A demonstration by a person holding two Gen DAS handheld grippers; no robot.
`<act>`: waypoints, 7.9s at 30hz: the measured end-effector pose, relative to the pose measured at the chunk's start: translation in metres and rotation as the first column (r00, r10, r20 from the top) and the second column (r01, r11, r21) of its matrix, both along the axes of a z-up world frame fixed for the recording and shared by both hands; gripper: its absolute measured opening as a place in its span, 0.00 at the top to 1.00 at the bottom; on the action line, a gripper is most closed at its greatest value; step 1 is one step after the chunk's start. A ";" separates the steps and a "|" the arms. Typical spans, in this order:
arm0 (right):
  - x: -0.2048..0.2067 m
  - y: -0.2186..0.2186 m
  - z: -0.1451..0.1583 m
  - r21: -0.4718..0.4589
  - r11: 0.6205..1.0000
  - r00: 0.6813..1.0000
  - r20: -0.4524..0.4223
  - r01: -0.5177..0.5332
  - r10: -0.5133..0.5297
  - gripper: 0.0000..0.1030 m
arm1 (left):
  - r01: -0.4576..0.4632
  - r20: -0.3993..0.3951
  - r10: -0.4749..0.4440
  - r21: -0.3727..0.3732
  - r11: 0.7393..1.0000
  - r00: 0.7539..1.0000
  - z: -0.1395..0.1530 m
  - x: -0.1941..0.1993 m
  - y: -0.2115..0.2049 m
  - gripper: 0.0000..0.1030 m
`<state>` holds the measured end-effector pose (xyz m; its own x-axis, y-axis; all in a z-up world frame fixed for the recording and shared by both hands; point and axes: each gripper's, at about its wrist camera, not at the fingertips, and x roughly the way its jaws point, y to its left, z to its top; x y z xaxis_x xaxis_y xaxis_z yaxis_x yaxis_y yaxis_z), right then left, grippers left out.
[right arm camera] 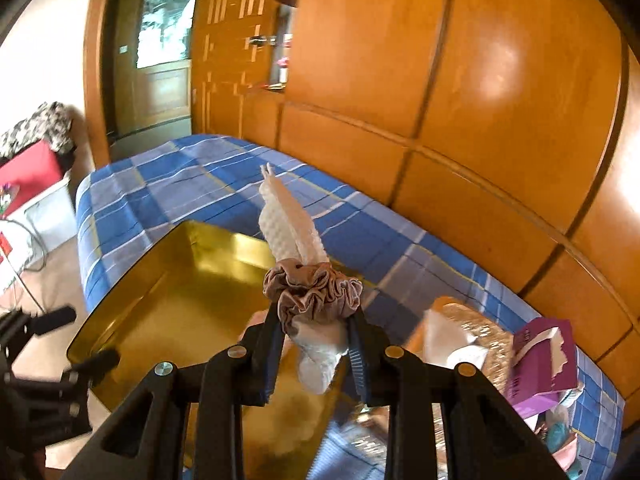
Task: Organize soft objects
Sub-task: 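Carry the brown scrunchie with white cloth onto the gold tray and open the right tool, then move both tools back over the pile of soft items, then grasp the tan bandage roll with the left tool while the right tool grasps the blue teddy bear, then carry the tan bandage roll onto the gold tray and open the left tool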
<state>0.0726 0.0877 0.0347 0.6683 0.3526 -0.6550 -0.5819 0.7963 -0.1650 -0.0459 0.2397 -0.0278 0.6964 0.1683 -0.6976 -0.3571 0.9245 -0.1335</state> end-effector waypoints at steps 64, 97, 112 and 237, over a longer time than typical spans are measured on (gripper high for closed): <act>-0.014 -0.057 0.037 0.171 0.951 0.952 0.122 0.258 -0.280 0.42 | 0.101 0.039 -0.104 0.066 0.993 0.994 0.006 0.001 -0.049 0.21; 0.008 -0.246 0.011 0.119 0.814 0.814 0.067 0.568 -0.577 0.41 | 0.386 0.047 -0.409 0.251 0.888 0.911 0.055 0.027 -0.170 0.21; 0.030 -0.469 -0.024 0.109 0.451 0.458 -0.050 0.886 -0.888 0.41 | 0.578 -0.021 -0.617 0.379 0.723 0.787 0.060 0.049 -0.272 0.21; 0.080 -0.461 -0.110 -0.092 0.575 0.492 -0.422 0.813 -0.762 0.56 | 0.202 0.016 -0.201 -0.042 0.979 0.979 0.061 0.175 -0.091 0.56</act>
<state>0.1528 -0.3733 -0.0756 0.4105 -0.1112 -0.9051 0.3097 0.9505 0.0236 0.1290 0.1486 0.0337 0.7209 -0.0066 -0.6930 -0.1622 0.9706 -0.1780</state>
